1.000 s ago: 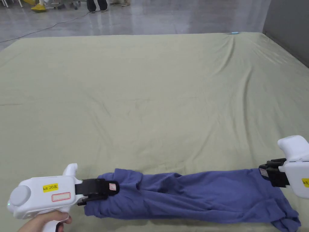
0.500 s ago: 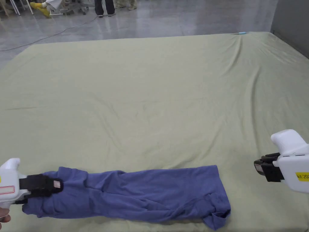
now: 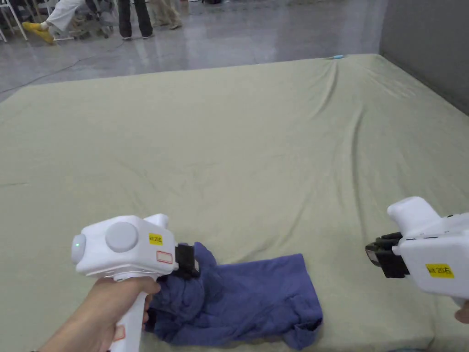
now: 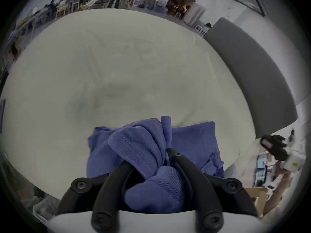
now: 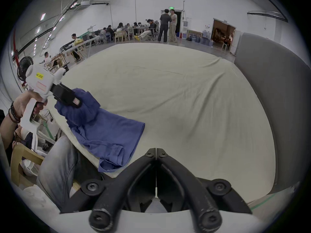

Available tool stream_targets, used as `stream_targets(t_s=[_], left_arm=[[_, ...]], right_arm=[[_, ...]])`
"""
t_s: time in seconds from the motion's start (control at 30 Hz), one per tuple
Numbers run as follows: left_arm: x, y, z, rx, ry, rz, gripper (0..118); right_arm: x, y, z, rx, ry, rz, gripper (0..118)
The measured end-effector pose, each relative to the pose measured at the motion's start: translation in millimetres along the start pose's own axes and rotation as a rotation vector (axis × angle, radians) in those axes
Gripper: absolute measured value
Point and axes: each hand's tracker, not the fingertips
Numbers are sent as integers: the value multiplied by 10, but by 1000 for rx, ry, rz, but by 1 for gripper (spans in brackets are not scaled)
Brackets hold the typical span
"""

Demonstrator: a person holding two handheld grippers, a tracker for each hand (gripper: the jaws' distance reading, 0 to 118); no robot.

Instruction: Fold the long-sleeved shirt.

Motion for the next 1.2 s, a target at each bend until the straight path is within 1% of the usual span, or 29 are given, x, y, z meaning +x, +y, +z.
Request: stream_targets(t_s=[0.03, 0.07, 0.1, 0.23, 0.27, 0.3, 0.33, 0.37, 0.4, 0.43, 0.47, 0.53, 0.6, 0.63, 0.67, 0.7, 0.73, 0.77, 0.8, 0.83, 0.87, 0.9, 0.97, 1.0, 1.03, 1.1, 1.17, 1.2], left_arm=[[111, 28, -89, -17, 9, -36, 15], [207, 43, -170, -26, 15, -41, 15], [307, 23, -276, -52, -25, -11, 15], [633, -4, -467, -62, -85, 0, 15], [663, 26, -516, -14, -24, -49, 21], [697, 16, -572, -18, -51, -57, 35], [756, -3, -616, -21, -129, -52, 52], [815, -23, -645, -25, -198, -47, 75], [842, -35, -657, -38, -248, -48, 103], [862, -47, -654, -54, -285, -41, 113], [869, -51, -627, -62, -312, -33, 114], [880, -30, -514, -54, -317, -11, 114], [779, -9, -306, 31, -342, 20, 114], [743, 11, -162, 69, -358, 26, 113], [656, 12, -26, 102, -357, 21, 109], [566, 5, 97, 145, -328, 6, 89], [470, -13, 222, 194, -284, -15, 53], [408, -14, 324, 226, -222, -59, 8], [343, -43, 372, 227, -141, -79, 0], [297, -75, 383, 249, -67, -112, 0], [262, -122, 352, 201, -33, -144, 0], [271, -156, 288, 164, -40, -173, 0], [288, -234, 115, 147, -58, -152, 0], [317, -258, 11, 116, -85, -175, 0], [326, -247, -119, 97, -69, -179, 0], [454, -276, -392, 46, -89, -210, 0], [611, -291, -651, 45, -46, -237, 0], [709, -293, -746, 53, -27, -280, 0]], right_arm=[[29, -20, 11, 0, -5, -3, 0], [46, -37, 18, -2, -9, -5, 0], [75, -60, 26, -3, -11, -7, 0], [186, -131, -11, -10, -21, -30, 0], [199, -143, -22, -12, -22, -35, 0], [204, -152, -28, -12, -22, -40, 0], [205, -161, -31, -11, -22, -46, 0], [211, -166, -30, -9, -19, -51, 0], [214, -168, -29, -8, -16, -54, 0], [217, -170, -30, -8, -14, -56, 0], [201, -158, -19, -8, -15, -55, 0], [203, -156, -16, -9, -17, -54, 0], [198, -155, -6, -6, -16, -55, 0], [197, -154, 0, -3, -16, -56, 0], [196, -152, 4, 1, -14, -59, 0], [194, -150, 6, 3, -12, -60, 0], [192, -147, 1, 5, -10, -60, 0], [187, -144, 0, 7, -9, -59, 0], [181, -141, -3, 7, -7, -57, 0], [174, -137, -8, 7, -6, -56, 0], [139, -133, -6, 6, -6, -55, 0], [128, -129, -15, 5, -6, -54, 0], [112, -122, -35, 1, -4, -51, 0], [113, -117, -50, -1, -3, -50, 0], [105, -113, -55, -2, -2, -49, 0], [97, -110, -47, -3, -2, -46, 0], [98, -108, -21, -1, -1, -44, 0], [110, -110, -10, -2, -1, -45, 0]])
